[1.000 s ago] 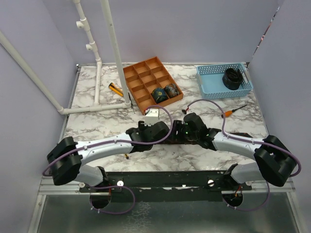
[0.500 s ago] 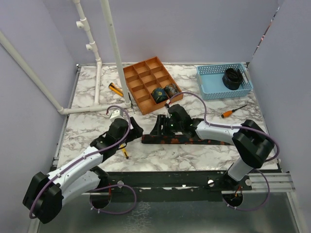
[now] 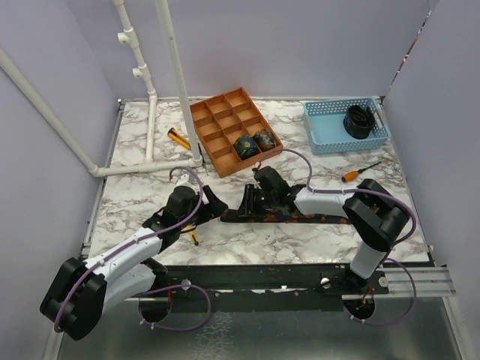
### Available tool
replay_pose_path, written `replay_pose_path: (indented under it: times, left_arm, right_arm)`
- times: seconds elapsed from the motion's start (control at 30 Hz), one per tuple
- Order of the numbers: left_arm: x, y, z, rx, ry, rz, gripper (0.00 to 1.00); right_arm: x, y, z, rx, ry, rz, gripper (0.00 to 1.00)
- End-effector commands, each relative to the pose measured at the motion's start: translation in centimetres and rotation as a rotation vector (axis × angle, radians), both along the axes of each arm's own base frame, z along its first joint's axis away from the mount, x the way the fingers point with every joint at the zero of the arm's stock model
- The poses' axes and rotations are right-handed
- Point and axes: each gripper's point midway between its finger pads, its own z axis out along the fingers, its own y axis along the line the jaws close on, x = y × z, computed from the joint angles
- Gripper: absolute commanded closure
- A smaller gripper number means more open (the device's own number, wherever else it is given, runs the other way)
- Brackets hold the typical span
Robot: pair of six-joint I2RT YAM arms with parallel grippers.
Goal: Roll the ties
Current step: Roll the tie at the center of the board.
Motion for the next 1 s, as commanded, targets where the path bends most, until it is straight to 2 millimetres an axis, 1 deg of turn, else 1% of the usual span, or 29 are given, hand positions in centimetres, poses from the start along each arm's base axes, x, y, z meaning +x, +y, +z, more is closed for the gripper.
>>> replay_pose_path:
  times: [0.0, 0.23, 0.43, 0.6, 0.73, 0.9, 0.97]
  left_arm:
    - [-0.4, -1.1, -0.3, -0.053, 0.004, -0.053, 0.18]
    - [-0.6, -1.9, -1.0, -0.073, 0.030, -0.091, 0.20]
    - [-0.7, -3.2, -1.4, -0.100, 0.050, -0.153, 0.22]
    - [-0.9, -3.8, -2.3, -0.097, 0.088, -0.183, 0.26]
    - [-0.8, -4.3, -2.4, -0.109, 0.097, -0.201, 0.32]
    - [-0.8, -5.0, -2.4, -0.130, 0.110, -0.233, 0.47]
    - [-1.1, -5.2, -2.6, -0.139, 0.122, -0.246, 0.50]
  right_arm:
    - [-1.1, -2.0, -2.7, -0.087, 0.039, -0.030, 0.62]
    - [-1.7, -3.4, -4.0, -0.109, 0.054, -0.050, 0.64]
    - [-2.1, -4.2, -4.7, -0.094, 0.052, -0.052, 0.69]
    - [-2.6, -4.8, -5.4, -0.084, 0.054, -0.046, 0.71]
    - [-2.9, -5.1, -5.9, -0.088, 0.054, -0.037, 0.73]
    - [-3.0, -5.2, -6.2, -0.085, 0.053, -0.031, 0.74]
    - [-3.0, -5.2, -6.2, -0.082, 0.053, -0.031, 0.74]
